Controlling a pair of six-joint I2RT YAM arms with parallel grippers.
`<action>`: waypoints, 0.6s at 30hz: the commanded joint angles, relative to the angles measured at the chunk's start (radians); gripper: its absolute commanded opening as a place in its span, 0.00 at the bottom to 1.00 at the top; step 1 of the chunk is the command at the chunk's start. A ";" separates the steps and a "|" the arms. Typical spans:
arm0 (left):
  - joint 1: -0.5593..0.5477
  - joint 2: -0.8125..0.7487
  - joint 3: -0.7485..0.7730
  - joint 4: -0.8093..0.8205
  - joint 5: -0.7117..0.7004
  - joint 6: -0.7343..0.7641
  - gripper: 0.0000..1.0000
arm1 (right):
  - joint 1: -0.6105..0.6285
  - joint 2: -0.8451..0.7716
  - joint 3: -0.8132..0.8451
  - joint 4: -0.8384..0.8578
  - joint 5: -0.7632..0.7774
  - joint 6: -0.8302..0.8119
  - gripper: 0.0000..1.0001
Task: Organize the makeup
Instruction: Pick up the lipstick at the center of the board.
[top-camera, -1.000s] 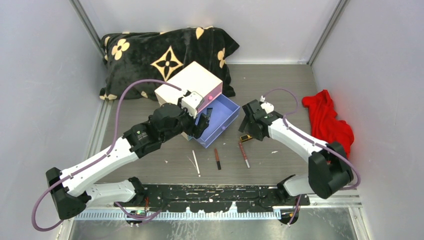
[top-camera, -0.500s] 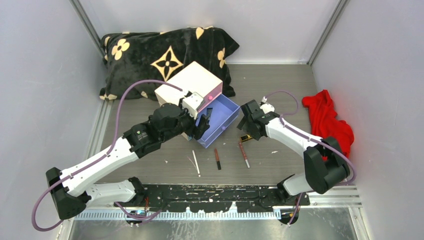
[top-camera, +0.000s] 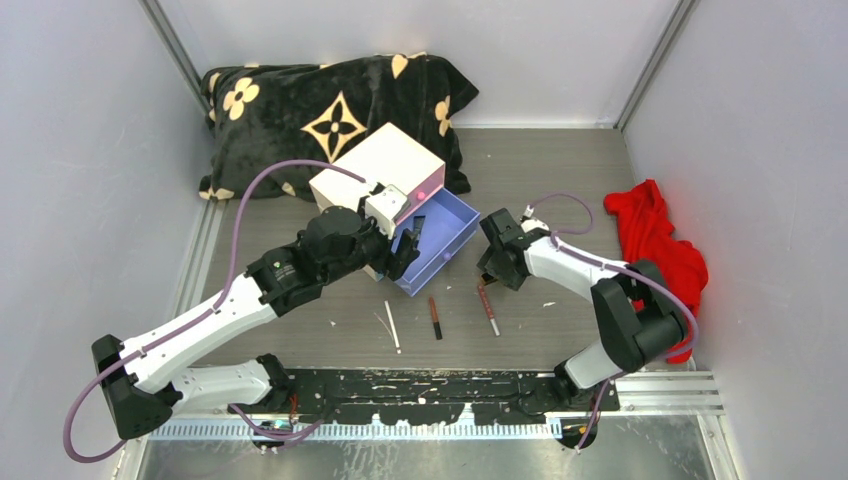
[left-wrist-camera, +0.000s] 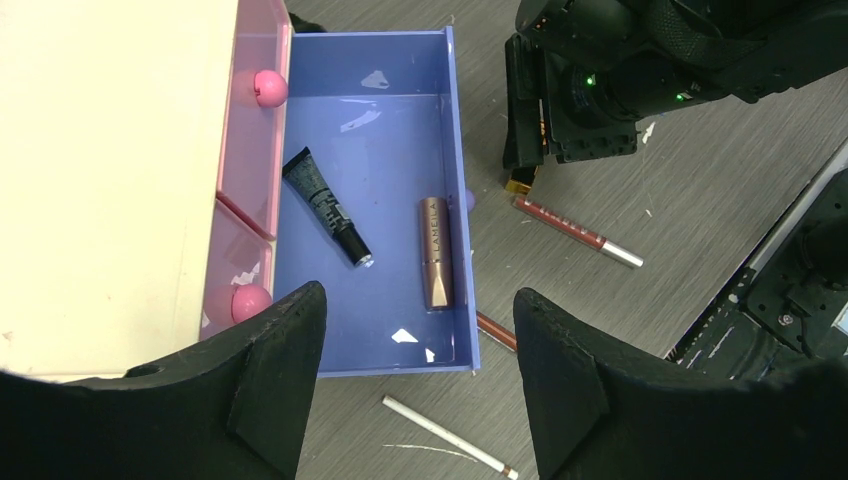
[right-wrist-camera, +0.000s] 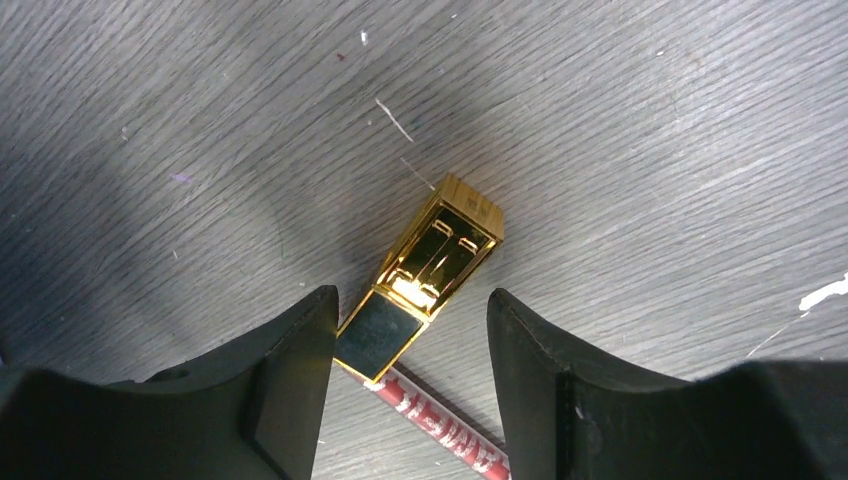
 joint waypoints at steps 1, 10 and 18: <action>-0.003 -0.022 0.002 0.020 0.011 0.009 0.69 | -0.015 0.013 0.007 0.043 0.030 0.003 0.61; -0.003 -0.018 0.002 0.011 0.008 0.013 0.69 | -0.040 0.062 0.002 0.104 0.029 -0.031 0.29; -0.004 -0.019 0.005 0.006 -0.003 0.014 0.69 | -0.045 0.009 0.014 0.064 0.047 -0.093 0.01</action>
